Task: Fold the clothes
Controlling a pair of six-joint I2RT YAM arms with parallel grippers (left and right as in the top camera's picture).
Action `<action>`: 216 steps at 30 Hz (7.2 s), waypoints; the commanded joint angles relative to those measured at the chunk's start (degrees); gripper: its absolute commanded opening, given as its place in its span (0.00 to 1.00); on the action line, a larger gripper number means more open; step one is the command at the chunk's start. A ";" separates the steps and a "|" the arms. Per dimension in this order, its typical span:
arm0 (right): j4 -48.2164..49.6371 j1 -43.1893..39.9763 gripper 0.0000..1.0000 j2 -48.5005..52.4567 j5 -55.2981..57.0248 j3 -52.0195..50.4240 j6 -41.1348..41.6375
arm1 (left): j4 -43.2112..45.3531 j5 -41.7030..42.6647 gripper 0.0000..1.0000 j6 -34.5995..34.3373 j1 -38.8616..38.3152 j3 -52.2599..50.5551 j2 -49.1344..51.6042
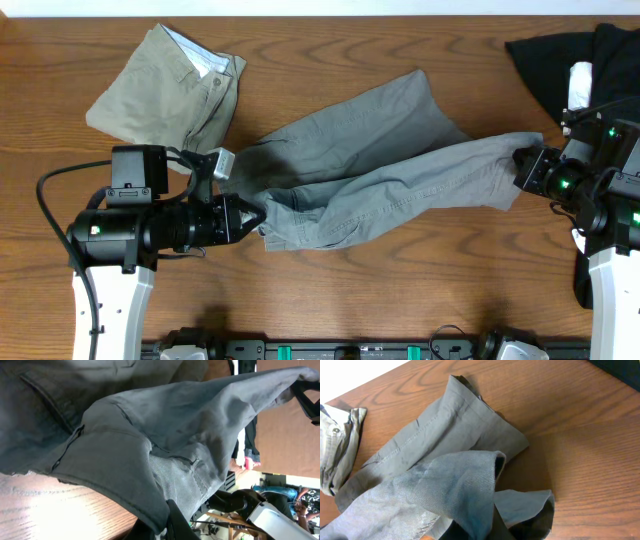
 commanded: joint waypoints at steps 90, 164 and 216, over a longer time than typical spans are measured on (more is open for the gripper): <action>12.66 -5.27 0.01 20.68 -16.09 45.51 -6.54 | 14.16 -4.20 0.06 4.22 -3.26 65.11 32.74; -23.28 0.81 0.80 39.76 -3.63 40.94 -21.68 | -27.06 -45.66 0.78 -7.06 1.33 45.18 18.21; -24.26 2.34 0.78 43.01 13.20 39.28 -12.26 | -19.50 -9.92 0.06 4.50 -29.40 14.53 40.22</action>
